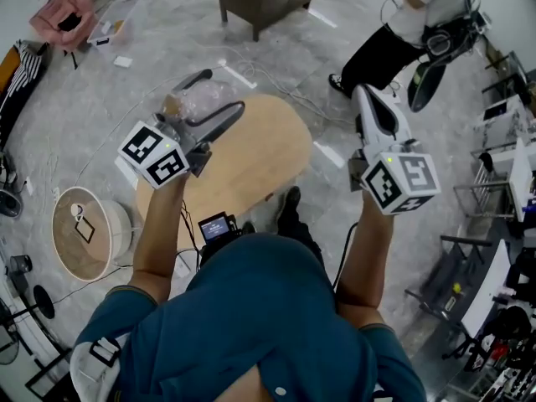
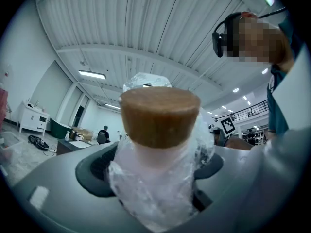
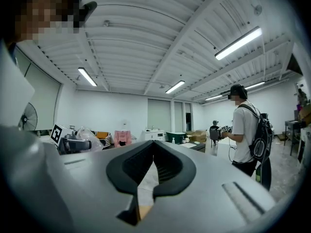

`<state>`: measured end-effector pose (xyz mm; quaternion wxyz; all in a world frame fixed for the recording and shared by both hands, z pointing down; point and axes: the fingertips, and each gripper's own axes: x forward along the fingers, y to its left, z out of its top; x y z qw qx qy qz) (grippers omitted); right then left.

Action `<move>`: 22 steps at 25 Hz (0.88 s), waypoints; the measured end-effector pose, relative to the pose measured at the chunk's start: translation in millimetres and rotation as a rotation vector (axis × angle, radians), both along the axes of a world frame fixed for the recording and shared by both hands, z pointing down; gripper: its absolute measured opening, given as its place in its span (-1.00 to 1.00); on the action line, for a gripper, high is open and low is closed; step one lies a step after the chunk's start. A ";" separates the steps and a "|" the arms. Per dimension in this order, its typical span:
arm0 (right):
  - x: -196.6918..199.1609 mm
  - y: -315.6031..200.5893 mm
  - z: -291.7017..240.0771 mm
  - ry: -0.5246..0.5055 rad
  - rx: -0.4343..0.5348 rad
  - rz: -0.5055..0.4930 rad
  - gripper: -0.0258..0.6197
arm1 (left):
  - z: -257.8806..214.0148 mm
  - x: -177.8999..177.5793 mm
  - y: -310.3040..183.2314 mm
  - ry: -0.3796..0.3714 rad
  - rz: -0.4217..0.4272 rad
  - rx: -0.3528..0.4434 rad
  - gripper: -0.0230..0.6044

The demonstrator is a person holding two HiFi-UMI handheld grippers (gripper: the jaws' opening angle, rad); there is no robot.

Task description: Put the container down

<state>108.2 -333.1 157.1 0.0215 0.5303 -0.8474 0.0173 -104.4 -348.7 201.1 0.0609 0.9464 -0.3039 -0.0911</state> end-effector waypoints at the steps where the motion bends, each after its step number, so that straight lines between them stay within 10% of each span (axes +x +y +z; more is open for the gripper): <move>1: -4.4 -6.9 0.7 -0.001 -0.001 -0.014 -0.89 | 1.1 -3.7 -3.9 -0.002 -0.013 -0.002 0.38; 22: 16.7 -140.3 73.3 -0.057 -0.148 -0.187 -0.89 | 75.0 25.2 -99.3 -0.028 -0.179 -0.140 0.38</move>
